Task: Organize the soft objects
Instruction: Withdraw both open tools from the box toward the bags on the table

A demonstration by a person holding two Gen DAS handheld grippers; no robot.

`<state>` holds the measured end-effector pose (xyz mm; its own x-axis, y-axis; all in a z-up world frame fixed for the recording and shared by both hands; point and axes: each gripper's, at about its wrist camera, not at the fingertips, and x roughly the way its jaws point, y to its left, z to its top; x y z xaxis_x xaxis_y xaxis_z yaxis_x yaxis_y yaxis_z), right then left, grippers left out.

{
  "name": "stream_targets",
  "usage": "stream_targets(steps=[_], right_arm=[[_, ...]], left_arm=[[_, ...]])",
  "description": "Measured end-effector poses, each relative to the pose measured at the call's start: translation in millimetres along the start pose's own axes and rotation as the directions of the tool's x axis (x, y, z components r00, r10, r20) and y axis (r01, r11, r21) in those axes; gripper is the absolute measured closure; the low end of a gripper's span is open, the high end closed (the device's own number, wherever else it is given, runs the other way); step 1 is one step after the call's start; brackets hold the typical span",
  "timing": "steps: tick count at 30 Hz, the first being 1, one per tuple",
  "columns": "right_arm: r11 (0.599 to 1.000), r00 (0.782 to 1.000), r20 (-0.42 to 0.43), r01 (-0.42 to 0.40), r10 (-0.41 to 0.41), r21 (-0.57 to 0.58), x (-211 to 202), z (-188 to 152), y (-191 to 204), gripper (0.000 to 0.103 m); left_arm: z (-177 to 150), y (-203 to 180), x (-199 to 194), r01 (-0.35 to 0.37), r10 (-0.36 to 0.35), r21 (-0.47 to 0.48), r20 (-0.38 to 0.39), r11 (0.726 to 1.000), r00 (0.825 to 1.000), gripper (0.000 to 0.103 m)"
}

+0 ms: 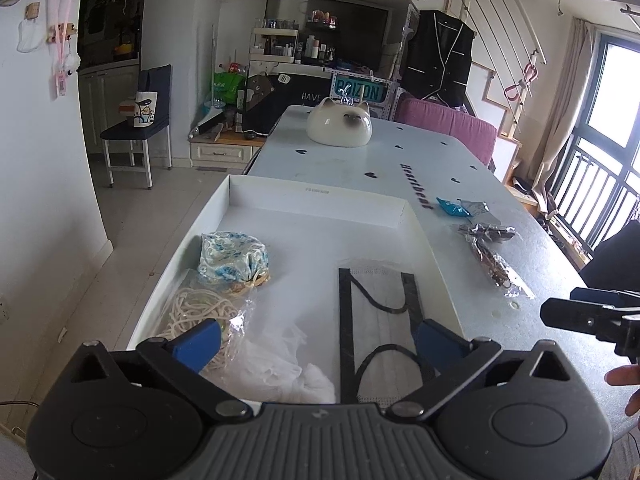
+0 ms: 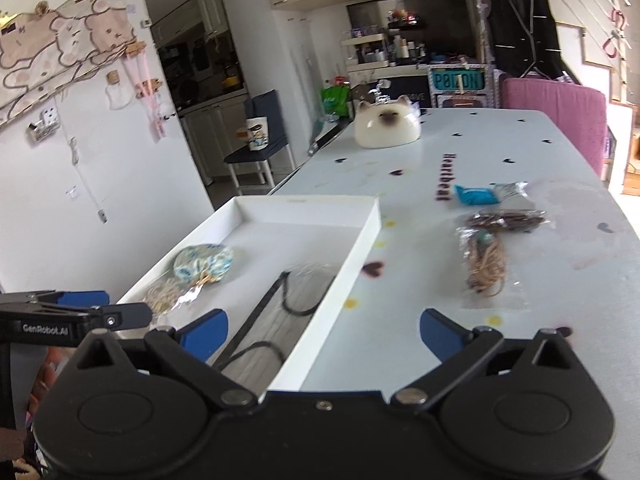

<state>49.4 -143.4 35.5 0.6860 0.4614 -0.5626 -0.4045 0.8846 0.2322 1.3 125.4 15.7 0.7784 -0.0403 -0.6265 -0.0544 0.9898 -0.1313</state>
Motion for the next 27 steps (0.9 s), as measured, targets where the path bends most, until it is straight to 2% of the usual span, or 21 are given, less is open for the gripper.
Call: stream_targets(steps=[12, 27], right_arm=[[1.000, 0.999, 0.028, 0.027, -0.027, 0.006, -11.5, 23.4, -32.7, 0.000], [0.988, 0.992, 0.022, 0.124, -0.127, 0.089, -5.1, 48.3, -95.1, 0.000]], left_arm=[[33.2, -29.7, 7.6, 0.020, -0.020, 0.006, 0.008, 1.000, 1.000, 0.000], [87.5, -102.4, 57.1, 0.104, -0.102, 0.061, -0.030, 0.993, 0.994, 0.000]])
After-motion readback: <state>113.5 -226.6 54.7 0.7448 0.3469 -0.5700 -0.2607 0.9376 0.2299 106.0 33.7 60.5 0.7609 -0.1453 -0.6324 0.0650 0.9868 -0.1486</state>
